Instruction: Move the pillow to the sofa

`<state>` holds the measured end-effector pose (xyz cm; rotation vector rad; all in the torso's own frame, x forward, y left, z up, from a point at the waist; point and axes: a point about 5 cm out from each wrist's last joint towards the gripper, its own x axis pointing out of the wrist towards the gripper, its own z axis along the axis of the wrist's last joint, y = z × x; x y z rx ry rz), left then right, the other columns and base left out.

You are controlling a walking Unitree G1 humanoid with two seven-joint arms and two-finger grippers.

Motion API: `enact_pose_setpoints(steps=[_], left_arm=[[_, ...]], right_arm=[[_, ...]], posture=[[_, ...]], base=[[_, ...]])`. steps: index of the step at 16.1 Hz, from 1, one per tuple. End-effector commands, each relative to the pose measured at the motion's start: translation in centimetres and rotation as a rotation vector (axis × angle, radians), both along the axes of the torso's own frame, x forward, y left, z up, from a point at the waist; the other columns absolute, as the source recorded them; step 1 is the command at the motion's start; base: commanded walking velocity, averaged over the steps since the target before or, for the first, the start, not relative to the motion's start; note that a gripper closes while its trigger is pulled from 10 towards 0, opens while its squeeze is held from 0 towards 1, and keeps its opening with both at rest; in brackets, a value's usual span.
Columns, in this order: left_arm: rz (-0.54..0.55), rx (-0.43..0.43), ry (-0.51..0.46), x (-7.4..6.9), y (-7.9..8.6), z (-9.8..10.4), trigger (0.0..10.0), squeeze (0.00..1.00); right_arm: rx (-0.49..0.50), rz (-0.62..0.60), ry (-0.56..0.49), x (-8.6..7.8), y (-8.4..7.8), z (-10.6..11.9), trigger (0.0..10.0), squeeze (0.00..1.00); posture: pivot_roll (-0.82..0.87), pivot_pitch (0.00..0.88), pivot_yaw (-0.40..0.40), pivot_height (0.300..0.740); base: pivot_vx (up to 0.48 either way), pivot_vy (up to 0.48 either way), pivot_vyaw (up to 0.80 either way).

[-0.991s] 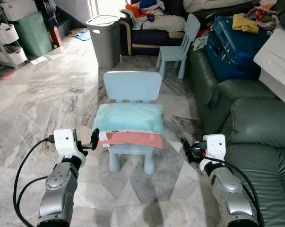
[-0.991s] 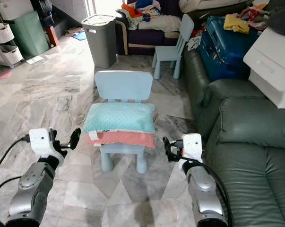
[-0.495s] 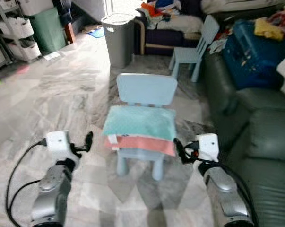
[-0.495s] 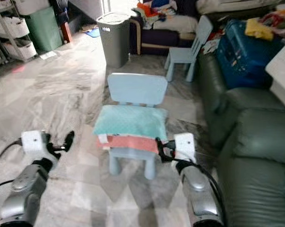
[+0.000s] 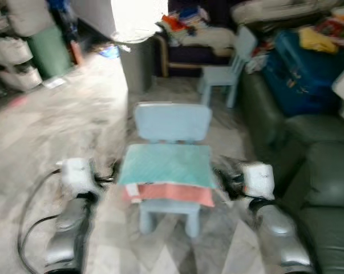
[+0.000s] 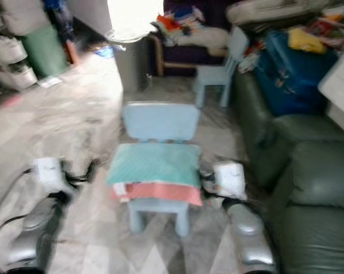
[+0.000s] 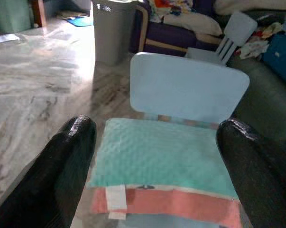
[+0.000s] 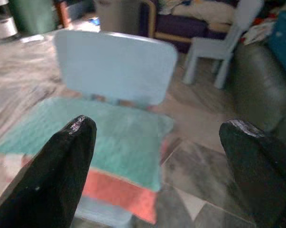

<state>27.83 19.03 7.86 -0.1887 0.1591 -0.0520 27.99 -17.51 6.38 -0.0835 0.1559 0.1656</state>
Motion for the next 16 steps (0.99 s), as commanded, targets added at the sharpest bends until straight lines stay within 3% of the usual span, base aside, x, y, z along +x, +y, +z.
enact_pose_setpoints(steps=[1, 11, 16], left_arm=[[0.027, 0.027, -0.003, -0.03, 1.21, 0.34, 10.0, 0.0], [0.031, 0.054, 0.02, -0.06, 1.26, 0.01, 10.0, 0.0], [0.057, 0.032, 0.002, -0.01, 1.22, 0.31, 10.0, 0.0]], right_arm=[[0.018, 0.027, -0.045, 0.49, 1.2, 1.01, 10.0, 0.0], [-0.002, 0.034, -0.078, 0.63, 1.62, 1.72, 10.0, 0.0], [-0.009, 0.05, -0.072, 0.6, 1.82, 1.56, 10.0, 0.0]], posture=[[-0.04, 0.0, 0.014, 0.74], [-0.04, 0.0, 0.016, 0.74], [-0.03, 0.0, 0.014, 0.74]], base=[[0.424, 0.0, 0.0], [0.467, 0.0, 0.0], [0.049, 0.0, 0.0]])
